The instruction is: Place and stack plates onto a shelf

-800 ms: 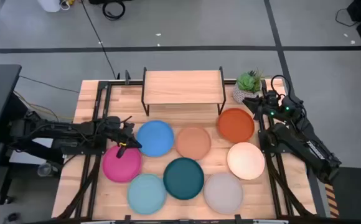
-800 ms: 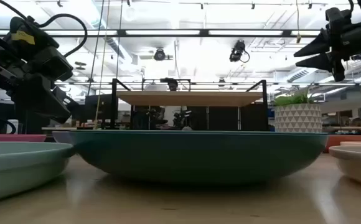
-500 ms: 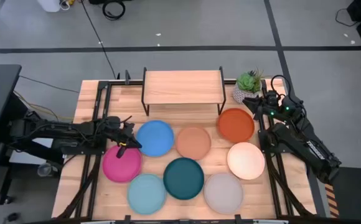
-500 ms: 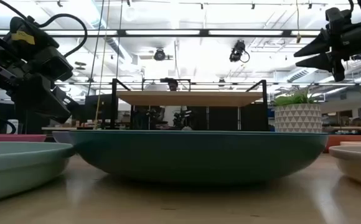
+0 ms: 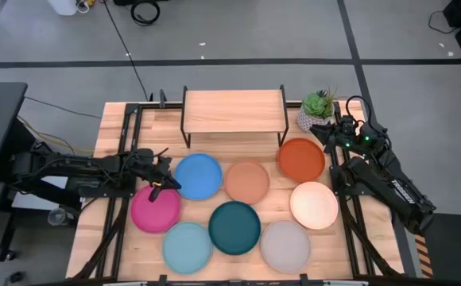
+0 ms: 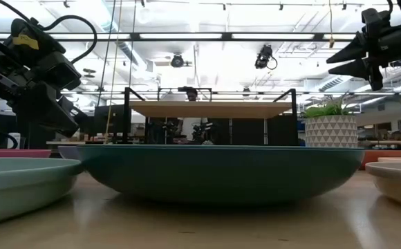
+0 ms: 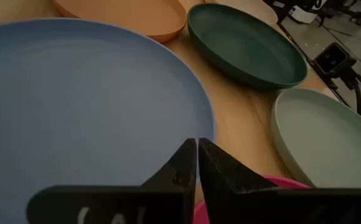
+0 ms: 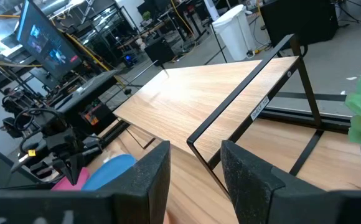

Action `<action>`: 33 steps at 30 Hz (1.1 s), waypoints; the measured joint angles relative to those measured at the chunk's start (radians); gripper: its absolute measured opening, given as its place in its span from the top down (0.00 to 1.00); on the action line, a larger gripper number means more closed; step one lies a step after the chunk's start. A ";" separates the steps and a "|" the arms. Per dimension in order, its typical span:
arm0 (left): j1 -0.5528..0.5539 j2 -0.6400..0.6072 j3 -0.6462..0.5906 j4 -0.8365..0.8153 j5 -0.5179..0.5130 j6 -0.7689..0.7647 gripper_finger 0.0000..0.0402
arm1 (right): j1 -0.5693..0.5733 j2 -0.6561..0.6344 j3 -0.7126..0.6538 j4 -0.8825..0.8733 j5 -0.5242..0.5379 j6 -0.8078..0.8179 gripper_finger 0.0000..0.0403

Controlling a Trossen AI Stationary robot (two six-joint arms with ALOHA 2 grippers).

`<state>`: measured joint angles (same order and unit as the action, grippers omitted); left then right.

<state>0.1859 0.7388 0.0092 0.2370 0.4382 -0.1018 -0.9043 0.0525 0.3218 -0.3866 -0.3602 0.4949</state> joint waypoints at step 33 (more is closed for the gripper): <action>0.000 0.001 0.000 0.704 -0.155 -0.598 0.94 | 0.000 0.000 0.000 0.000 0.000 0.000 0.63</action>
<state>0.1860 0.7395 0.0093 0.9407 0.2828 -0.6998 -0.9043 0.0523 0.3214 -0.3866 -0.3599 0.4946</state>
